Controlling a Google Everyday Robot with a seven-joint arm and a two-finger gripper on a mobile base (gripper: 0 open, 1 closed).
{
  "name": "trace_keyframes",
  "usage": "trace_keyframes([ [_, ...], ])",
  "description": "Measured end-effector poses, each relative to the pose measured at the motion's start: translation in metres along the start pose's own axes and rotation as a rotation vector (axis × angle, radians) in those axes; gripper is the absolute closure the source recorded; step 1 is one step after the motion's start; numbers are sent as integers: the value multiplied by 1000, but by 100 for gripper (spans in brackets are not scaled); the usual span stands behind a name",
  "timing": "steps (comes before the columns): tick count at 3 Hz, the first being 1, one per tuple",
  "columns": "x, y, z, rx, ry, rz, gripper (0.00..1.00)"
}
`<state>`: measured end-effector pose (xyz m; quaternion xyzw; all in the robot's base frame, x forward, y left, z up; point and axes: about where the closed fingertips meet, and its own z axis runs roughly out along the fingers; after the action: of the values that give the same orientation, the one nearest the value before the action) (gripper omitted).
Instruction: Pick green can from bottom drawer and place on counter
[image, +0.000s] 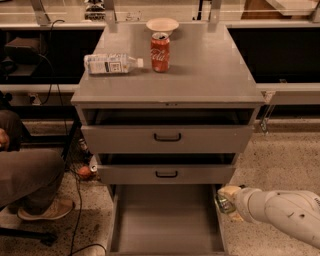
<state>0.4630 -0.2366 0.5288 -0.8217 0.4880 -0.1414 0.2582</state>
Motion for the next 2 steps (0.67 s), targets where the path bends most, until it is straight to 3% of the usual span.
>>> trace_keyframes([
  [1,19,-46,-39,92,10,-31,100],
  [2,39,-92,-88,155,55,-113,100],
])
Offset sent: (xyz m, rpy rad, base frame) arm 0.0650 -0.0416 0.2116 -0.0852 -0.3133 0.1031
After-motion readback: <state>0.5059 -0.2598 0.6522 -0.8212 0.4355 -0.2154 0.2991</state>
